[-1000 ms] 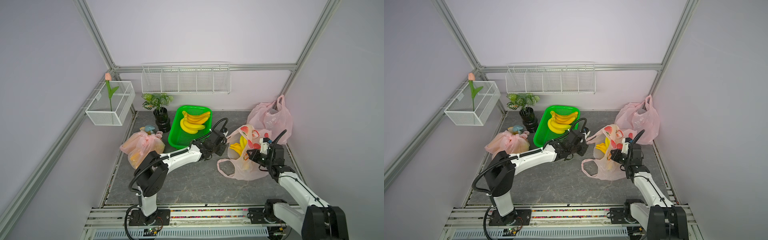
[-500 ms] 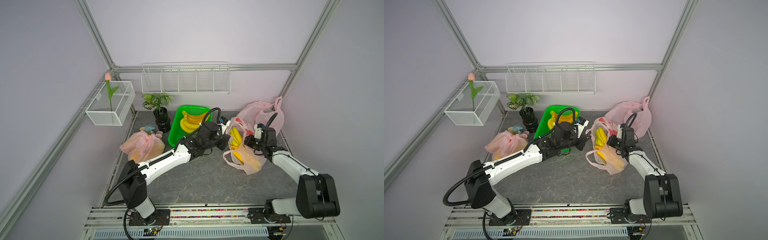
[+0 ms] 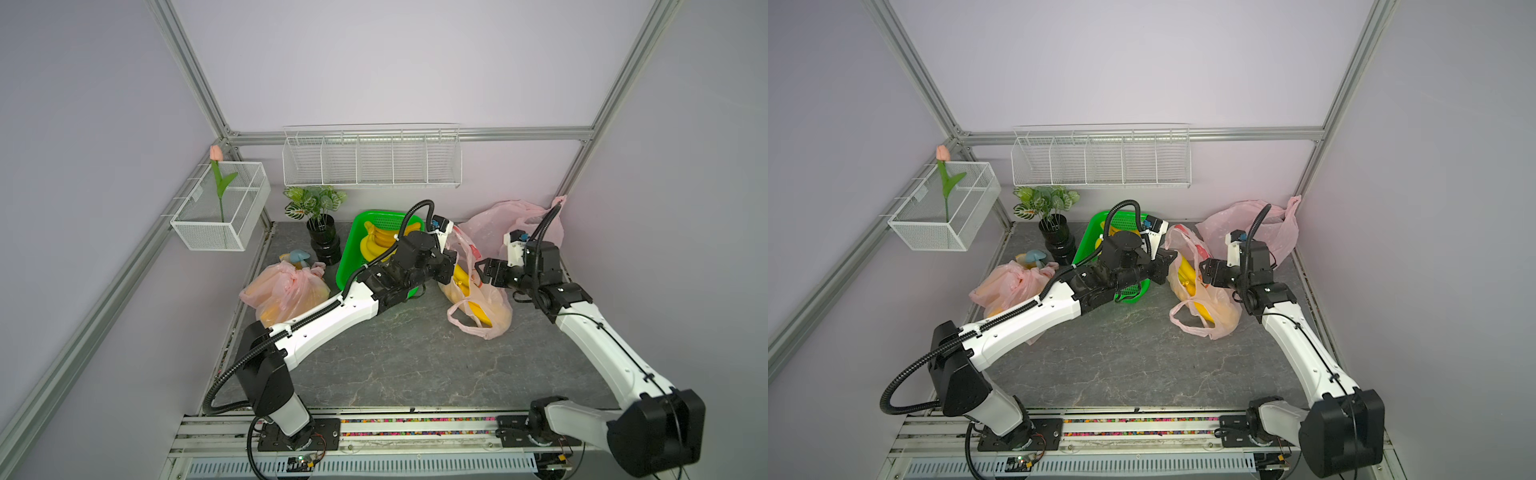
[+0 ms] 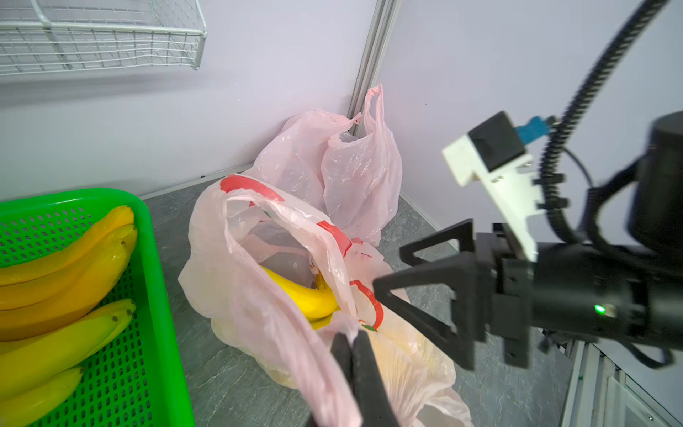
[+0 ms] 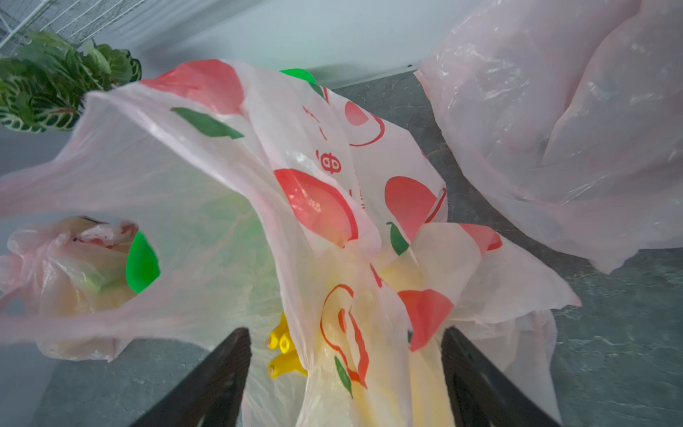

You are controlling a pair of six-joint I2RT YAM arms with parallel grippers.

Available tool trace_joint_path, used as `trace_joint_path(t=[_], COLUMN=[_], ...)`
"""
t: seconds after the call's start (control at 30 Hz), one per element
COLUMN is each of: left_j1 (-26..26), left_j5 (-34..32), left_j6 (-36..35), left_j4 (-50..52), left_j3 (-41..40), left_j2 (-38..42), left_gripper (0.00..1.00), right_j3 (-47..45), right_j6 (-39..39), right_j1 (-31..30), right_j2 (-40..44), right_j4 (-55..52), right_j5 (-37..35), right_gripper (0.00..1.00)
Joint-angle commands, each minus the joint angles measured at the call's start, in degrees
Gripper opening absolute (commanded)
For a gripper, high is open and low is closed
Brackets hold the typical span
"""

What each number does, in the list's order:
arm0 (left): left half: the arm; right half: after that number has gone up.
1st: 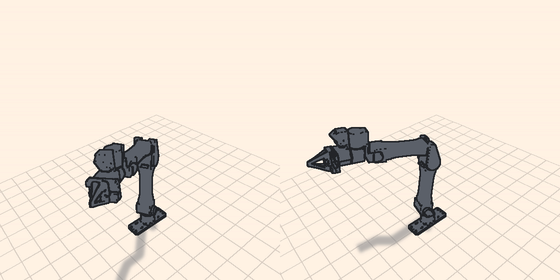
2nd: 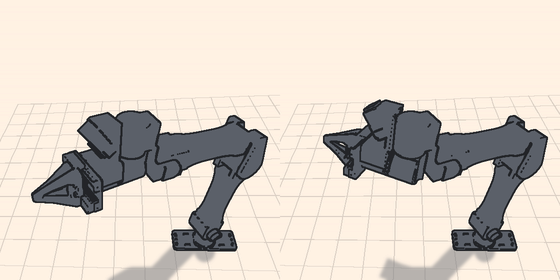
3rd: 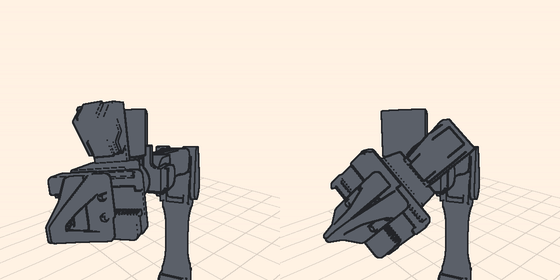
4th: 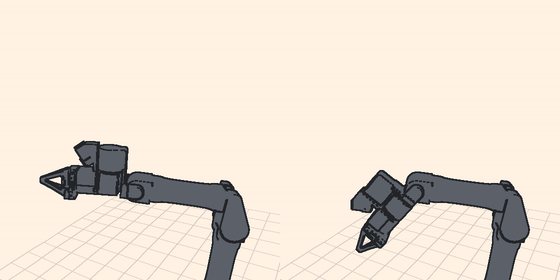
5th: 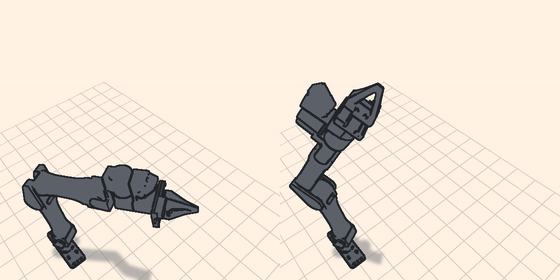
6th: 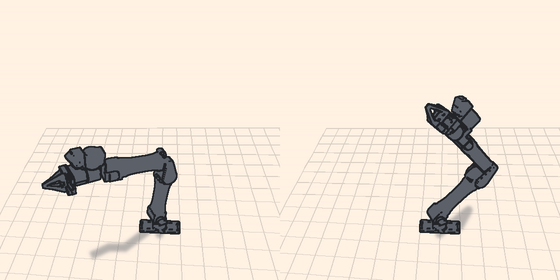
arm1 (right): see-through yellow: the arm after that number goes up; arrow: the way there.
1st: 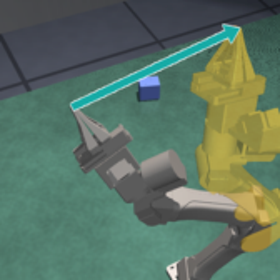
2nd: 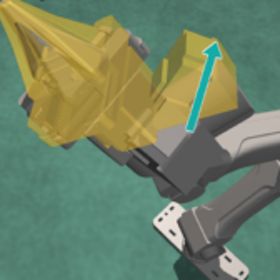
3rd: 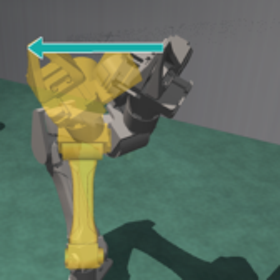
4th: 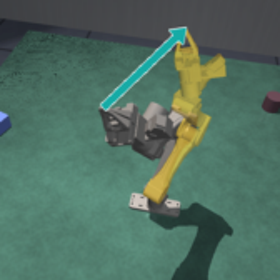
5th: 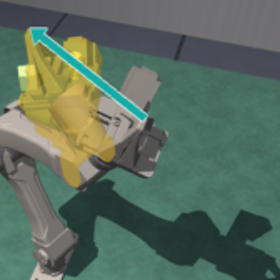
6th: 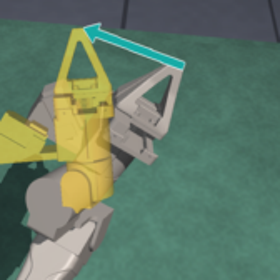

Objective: Place the banana into a plastic bag & tie a knot
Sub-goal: Adjust the plastic bag at the center of the board.

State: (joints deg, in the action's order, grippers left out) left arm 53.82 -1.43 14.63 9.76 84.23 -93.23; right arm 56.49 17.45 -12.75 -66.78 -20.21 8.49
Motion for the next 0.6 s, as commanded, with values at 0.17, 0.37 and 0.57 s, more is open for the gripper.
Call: trace_joint_path(t=[0.17, 0.37, 0.57], left_j1=[-1.24, -1.35, -1.41], left_j5=[-1.65, -2.78, -2.69], left_j6=[2.22, 2.24, 2.67], left_j4=[-0.53, -0.97, -1.28], left_j3=[-1.08, -2.07, -2.49], left_j2=[0.3, 1.47, 2.17], left_gripper=[0.0, 0.0, 0.0], right_j3=[-2.04, -5.05, -7.59], right_j6=[-10.27, -13.65, -13.38], right_j1=[-10.88, -22.44, -29.94], right_j2=[9.9, 16.14, 13.97], right_j4=[-11.55, -10.57, -9.33], right_j5=[-4.32, -7.91, -11.16], right_gripper=[0.87, 0.92, 0.94])
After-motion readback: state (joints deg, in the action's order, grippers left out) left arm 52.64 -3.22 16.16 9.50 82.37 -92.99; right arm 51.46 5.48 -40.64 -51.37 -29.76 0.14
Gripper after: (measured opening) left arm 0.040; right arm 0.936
